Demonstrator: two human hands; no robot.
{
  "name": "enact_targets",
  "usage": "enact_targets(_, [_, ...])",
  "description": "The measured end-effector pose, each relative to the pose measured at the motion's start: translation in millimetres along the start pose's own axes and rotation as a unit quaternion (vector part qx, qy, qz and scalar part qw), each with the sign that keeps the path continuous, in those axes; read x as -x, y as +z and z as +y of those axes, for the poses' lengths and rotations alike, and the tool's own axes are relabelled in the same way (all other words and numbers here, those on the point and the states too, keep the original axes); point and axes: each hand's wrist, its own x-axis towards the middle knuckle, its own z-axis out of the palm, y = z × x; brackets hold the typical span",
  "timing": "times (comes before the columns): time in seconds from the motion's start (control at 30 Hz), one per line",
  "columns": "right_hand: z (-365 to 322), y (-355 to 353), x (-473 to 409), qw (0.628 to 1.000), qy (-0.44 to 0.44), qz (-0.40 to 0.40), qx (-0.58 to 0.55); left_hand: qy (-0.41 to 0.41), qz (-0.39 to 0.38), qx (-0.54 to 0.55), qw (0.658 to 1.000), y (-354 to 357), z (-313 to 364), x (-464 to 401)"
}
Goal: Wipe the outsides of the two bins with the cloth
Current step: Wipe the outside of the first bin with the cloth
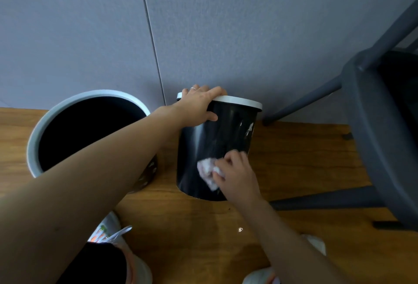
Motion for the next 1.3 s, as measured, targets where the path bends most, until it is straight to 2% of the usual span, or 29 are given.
enact_targets(0.17, [-1,15,42,0.997,-0.067,-0.04,-0.009,0.003,-0.001,0.011,1.0,0,-1,1])
enact_targets(0.23, [2,10,26,0.999,-0.025,-0.034,-0.025,0.002,-0.005,0.008,1.0,-1,-2,2])
enact_targets(0.33, [11,-3,-10,0.998,0.048,0.015,-0.044,-0.005,-0.003,-0.002,1.0,-1,0,2])
enact_targets(0.43, [15,-7,-21,0.997,0.04,0.041,-0.05,-0.005,-0.005,-0.001,1.0,-1,1,2])
enact_targets(0.53, [9,5,6,0.997,0.043,0.0,-0.058,-0.007,-0.007,0.001,1.0,-1,-1,1])
enact_targets(0.67, [0,15,55,0.997,-0.026,-0.043,-0.052,0.004,-0.008,0.005,1.0,0,0,1])
enact_targets(0.77, [2,17,56,0.994,-0.088,-0.064,-0.031,0.005,-0.007,0.001,1.0,0,1,1])
enact_targets(0.83, [8,14,39,0.996,-0.06,-0.062,-0.031,-0.001,-0.004,-0.004,1.0,-1,1,1])
enact_targets(0.93, [15,1,3,0.996,0.039,0.006,-0.074,-0.005,-0.003,-0.014,1.0,-1,1,1])
enact_targets(1.0, [16,-2,-10,0.997,0.036,0.009,-0.061,-0.004,-0.005,-0.012,1.0,-1,1,1])
enact_targets(1.13, [9,11,17,0.991,0.075,0.011,-0.11,-0.001,-0.005,-0.001,1.0,-1,-3,1])
enact_targets(1.2, [4,18,40,0.991,0.071,-0.021,-0.11,0.002,-0.005,0.0,1.0,0,-4,0])
enact_targets(1.3, [4,20,48,0.991,0.043,-0.023,-0.124,0.005,-0.001,-0.001,1.0,2,-4,0])
